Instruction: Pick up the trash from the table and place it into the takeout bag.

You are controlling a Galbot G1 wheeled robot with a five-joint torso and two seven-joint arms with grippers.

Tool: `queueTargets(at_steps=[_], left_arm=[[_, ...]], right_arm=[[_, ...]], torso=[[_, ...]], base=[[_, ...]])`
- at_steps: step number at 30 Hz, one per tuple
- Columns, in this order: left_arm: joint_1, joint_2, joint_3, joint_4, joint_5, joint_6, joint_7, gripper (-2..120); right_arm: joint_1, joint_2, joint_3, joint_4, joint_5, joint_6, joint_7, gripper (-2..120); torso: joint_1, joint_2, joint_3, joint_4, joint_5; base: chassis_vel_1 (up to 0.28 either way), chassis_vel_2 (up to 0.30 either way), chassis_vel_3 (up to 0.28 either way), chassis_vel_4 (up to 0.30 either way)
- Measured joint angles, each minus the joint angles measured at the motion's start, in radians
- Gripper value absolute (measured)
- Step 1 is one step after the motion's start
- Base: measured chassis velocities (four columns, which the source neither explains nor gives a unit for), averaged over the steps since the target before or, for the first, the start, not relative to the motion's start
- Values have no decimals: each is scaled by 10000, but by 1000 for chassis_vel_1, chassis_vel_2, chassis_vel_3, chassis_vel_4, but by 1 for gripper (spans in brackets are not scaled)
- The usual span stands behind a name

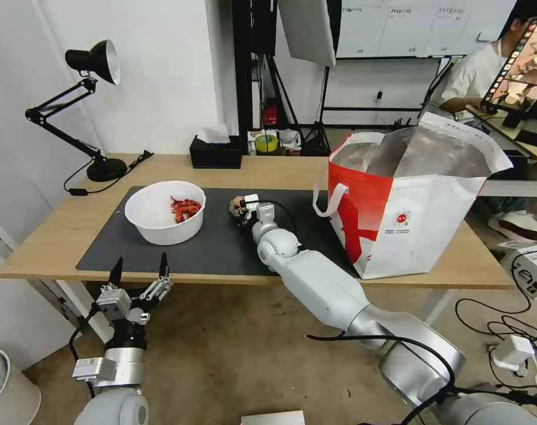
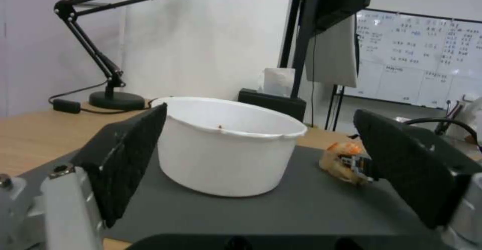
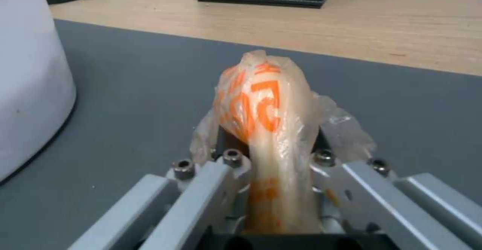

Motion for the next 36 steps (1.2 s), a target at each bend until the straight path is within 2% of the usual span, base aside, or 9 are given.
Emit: queueTargets(at_steps=[9, 17, 25, 36], left_arm=[[-37, -5, 4, 17, 0, 0, 0, 100], [-54, -1, 5, 20, 0, 0, 0, 100], [-36, 21, -6, 0, -6, -1, 0, 100], [14, 28, 17, -44, -11, -1, -4, 100]], right_arm=[[-1, -38, 6, 127, -57, 27, -5, 7], [-108, -347, -4, 775, -195, 31, 13, 7], [-388, -894, 21, 1815, -265, 52, 37, 7], [-775, -1869, -12, 3873, -256, 82, 40, 7]], torso=[[0, 0, 0, 0, 0], [0, -2, 0, 0, 0], [0, -1, 0, 0, 1], [0, -1, 0, -1, 1]], base=[[0, 0, 0, 0], [0, 0, 0, 0], [0, 0, 0, 0], [0, 0, 0, 0]])
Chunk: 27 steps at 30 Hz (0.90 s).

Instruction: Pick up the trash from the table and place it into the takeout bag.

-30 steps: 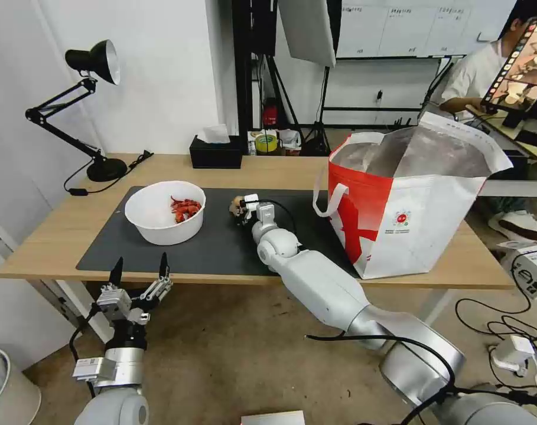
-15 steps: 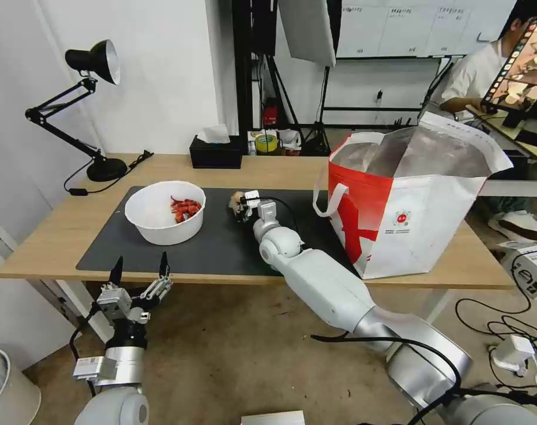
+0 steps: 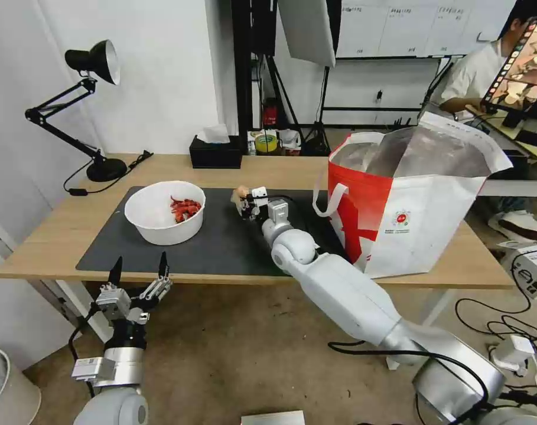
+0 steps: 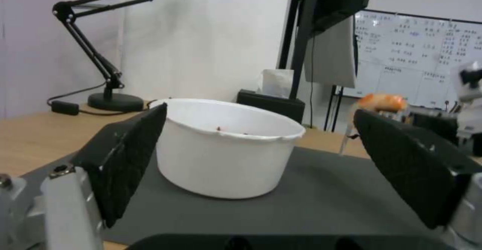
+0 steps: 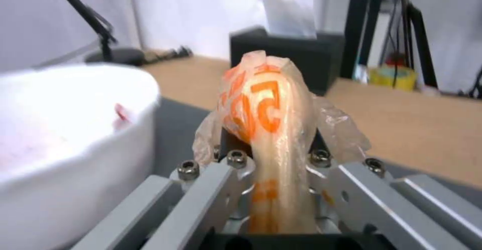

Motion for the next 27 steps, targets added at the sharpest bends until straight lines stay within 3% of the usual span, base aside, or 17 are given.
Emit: queueTargets(at_steps=[14, 27], left_arm=[[62, -28, 30, -106, 42, 4, -5, 100], [94, -53, 17, -199, 62, 14, -4, 100]], right_arm=[[51, -804, 150, 2610, 247, 18, -6, 6], [-21, -1135, 1364, 4456, 229, 19, 18, 6]], torso=[[0, 2, 0, 1, -1], [-1, 2, 0, 1, -1]], base=[[0, 0, 0, 0], [0, 0, 0, 0]])
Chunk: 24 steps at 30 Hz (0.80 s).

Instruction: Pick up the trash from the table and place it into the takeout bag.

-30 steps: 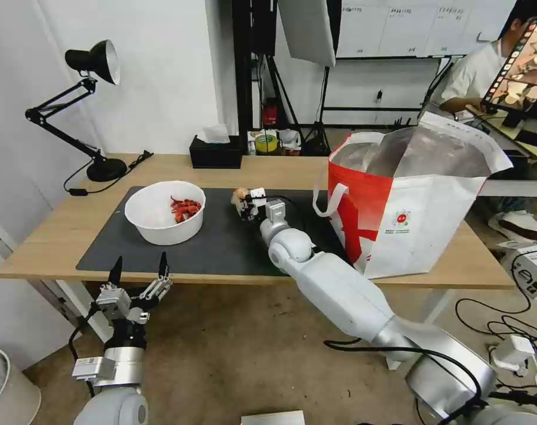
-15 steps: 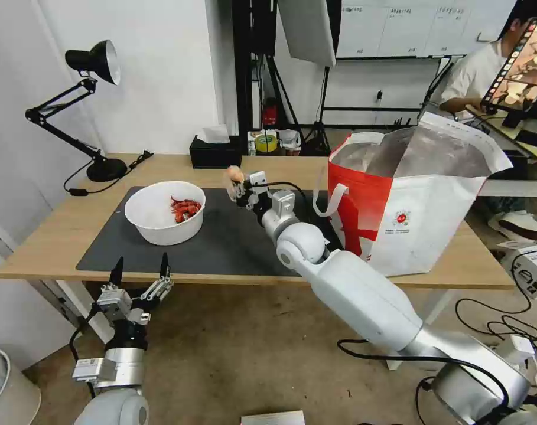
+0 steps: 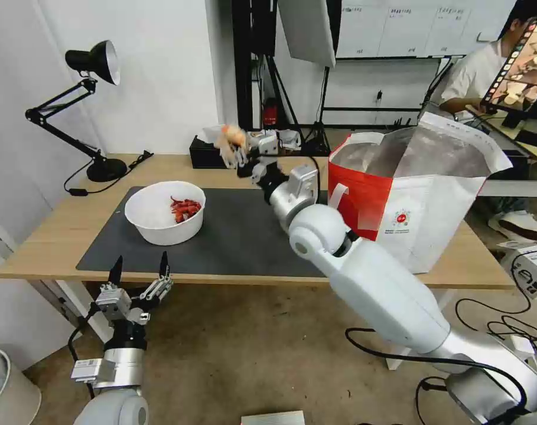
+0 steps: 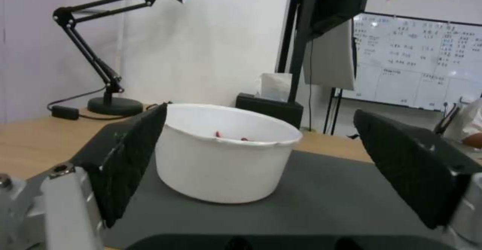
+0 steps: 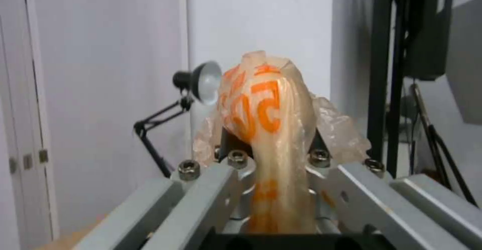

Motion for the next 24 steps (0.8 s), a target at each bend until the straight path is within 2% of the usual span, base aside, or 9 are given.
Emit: queueTargets(at_steps=[11, 18, 24], left_arm=[[-35, -17, 21, -14, 52, 69, 1, 100], [-42, -47, 82, -1, 163, 89, 1, 100], [-80, -55, 184, 46, 234, 108, -2, 100]], right_arm=[[-373, -252, 1403, 603, -380, -7, 49, 6], [-489, -453, 2280, 1009, -823, -503, 756, 6], [-537, -735, 2977, 1379, -837, -1139, 1781, 6]], torso=[[1, -1, 1, 0, 1], [1, -1, 1, -1, 0], [1, -1, 1, 0, 0]], base=[[0, 0, 0, 0], [0, 0, 0, 0], [0, 0, 0, 0]])
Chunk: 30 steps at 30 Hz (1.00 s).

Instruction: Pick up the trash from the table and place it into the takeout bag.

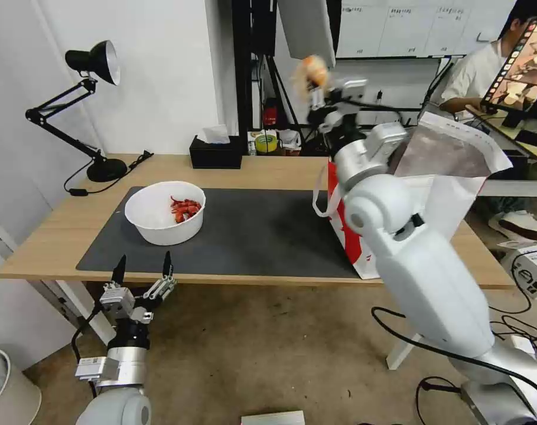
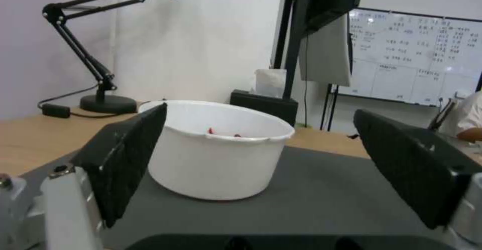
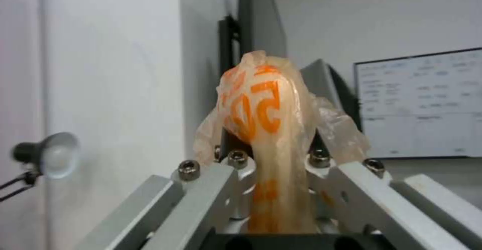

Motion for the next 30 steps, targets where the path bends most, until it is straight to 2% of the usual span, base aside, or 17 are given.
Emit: queueTargets(at_steps=[8, 12, 14, 18, 21, 30], left_arm=[[-9, -3, 73, 17, 42, 12, -5, 100], [-7, -3, 95, 24, 49, 16, -6, 100], [-4, -4, 107, 49, 61, 17, -7, 100], [11, -4, 122, 62, 67, 17, -8, 100], [14, -4, 139, 68, 70, 18, -10, 100], [29, -3, 189, 69, 76, 18, -12, 100]], right_arm=[[-216, -289, 467, 398, 255, -973, 1322, 6], [-293, -340, 554, 507, 325, -1340, 1656, 6], [-327, -355, 657, 667, 573, -1956, 2167, 6], [-332, -377, 757, 790, 841, -2481, 2691, 6], [-320, -450, 890, 886, 1226, -2986, 3355, 6], [-270, -507, 1047, 1085, 2805, -3598, 4866, 6]], torso=[[0, 0, 0, 0, 0], [0, 0, 0, -1, 1], [0, 0, 0, 0, 0], [0, 0, 0, 0, -1], [0, -1, 0, 0, 0], [0, 0, 0, 0, 0]], base=[[0, 0, 0, 0], [0, 0, 0, 0], [0, 0, 0, 0], [0, 0, 0, 0], [0, 0, 0, 0], [0, 0, 0, 0]])
